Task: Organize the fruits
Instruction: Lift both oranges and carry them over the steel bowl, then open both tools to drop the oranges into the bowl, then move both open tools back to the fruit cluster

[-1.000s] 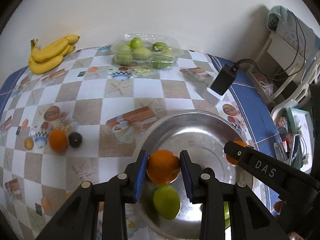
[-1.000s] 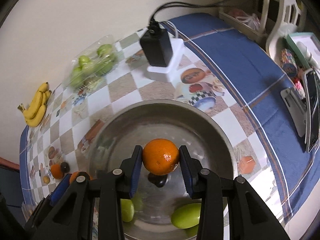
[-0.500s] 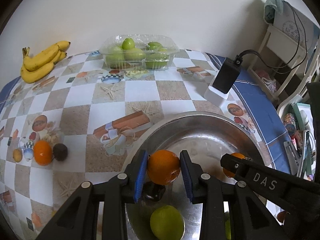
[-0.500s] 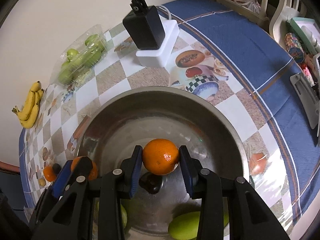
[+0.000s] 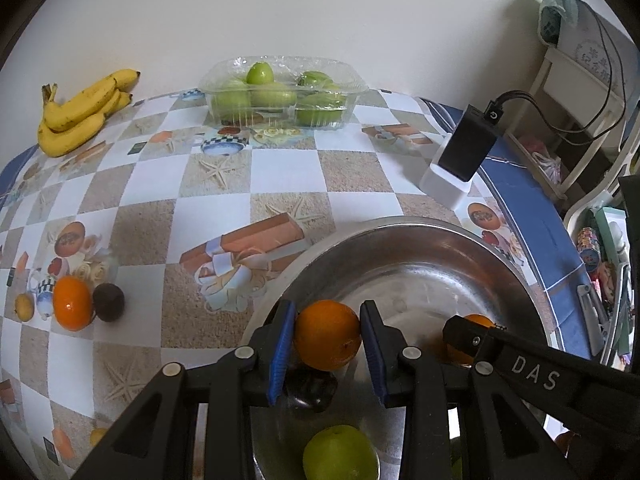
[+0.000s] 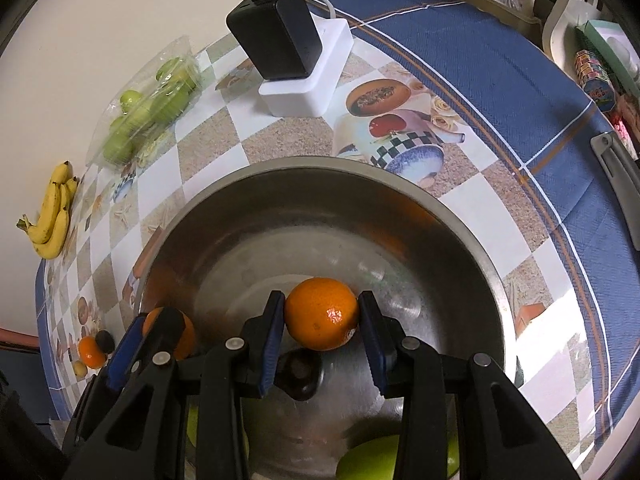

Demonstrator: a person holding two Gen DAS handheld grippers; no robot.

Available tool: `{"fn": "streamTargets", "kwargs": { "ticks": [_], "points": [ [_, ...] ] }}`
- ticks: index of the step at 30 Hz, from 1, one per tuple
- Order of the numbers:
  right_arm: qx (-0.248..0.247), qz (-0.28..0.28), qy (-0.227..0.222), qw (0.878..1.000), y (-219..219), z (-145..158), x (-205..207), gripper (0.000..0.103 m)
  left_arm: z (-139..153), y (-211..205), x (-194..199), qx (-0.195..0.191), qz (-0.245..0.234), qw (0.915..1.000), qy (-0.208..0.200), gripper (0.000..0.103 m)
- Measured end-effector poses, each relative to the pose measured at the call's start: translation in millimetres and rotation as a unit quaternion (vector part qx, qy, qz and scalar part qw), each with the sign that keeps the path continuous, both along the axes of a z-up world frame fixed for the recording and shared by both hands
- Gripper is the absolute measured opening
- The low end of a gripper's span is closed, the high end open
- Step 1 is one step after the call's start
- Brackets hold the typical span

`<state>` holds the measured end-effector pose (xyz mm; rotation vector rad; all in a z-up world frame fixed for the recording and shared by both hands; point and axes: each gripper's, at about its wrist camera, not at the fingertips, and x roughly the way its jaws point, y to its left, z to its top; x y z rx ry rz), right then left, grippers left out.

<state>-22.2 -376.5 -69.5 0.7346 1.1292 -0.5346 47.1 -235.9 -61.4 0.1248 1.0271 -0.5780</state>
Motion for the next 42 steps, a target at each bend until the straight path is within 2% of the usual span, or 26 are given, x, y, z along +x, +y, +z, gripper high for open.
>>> {"fn": "streamTargets", "kwargs": {
  "ticks": [9, 18, 25, 31, 35, 37, 39, 42],
  "points": [
    [0.001, -0.002, -0.005, 1.000, -1.5, 4.1, -1.0, 0.042, 5.2, 2.3, 3.2, -0.008, 0.001, 0.9999, 0.011, 0.042],
    [-0.021, 0.011, -0.036, 0.999, 2.2, 36.0, -3.6, 0.043, 33.7, 11.3, 6.6, -0.027, 0.007, 0.9996, 0.000, 0.046],
    [-0.038, 0.018, -0.049, 0.998, 7.4, 55.8, -7.1, 0.043, 55.1, 21.5, 9.0, -0.023, 0.025, 0.9993, -0.014, 0.047],
    [-0.042, 0.025, -0.047, 0.998, 10.5, 56.4, -5.9, 0.043, 55.8, 29.2, 13.8, -0.010, 0.041, 0.9990, -0.013, 0.053],
    [-0.045, 0.030, -0.039, 0.998, 11.1, 52.2, -3.8, 0.057, 52.7, 34.8, 17.8, 0.004, 0.059, 0.9982, -0.012, 0.061],
    [-0.044, 0.034, -0.036, 0.998, 12.0, 50.3, -3.2, 0.060, 50.6, 38.9, 20.7, 0.017, 0.072, 0.9972, -0.012, 0.065],
    [-0.047, 0.038, -0.031, 0.998, 13.5, 47.7, -2.4, 0.073, 47.1, 44.6, 24.3, 0.032, 0.090, 0.9953, -0.009, 0.075],
    [-0.050, 0.041, -0.028, 0.998, 15.3, 44.5, -2.3, 0.076, 41.0, 53.5, 28.9, 0.048, 0.113, 0.9924, -0.004, 0.086]
  ]
}}
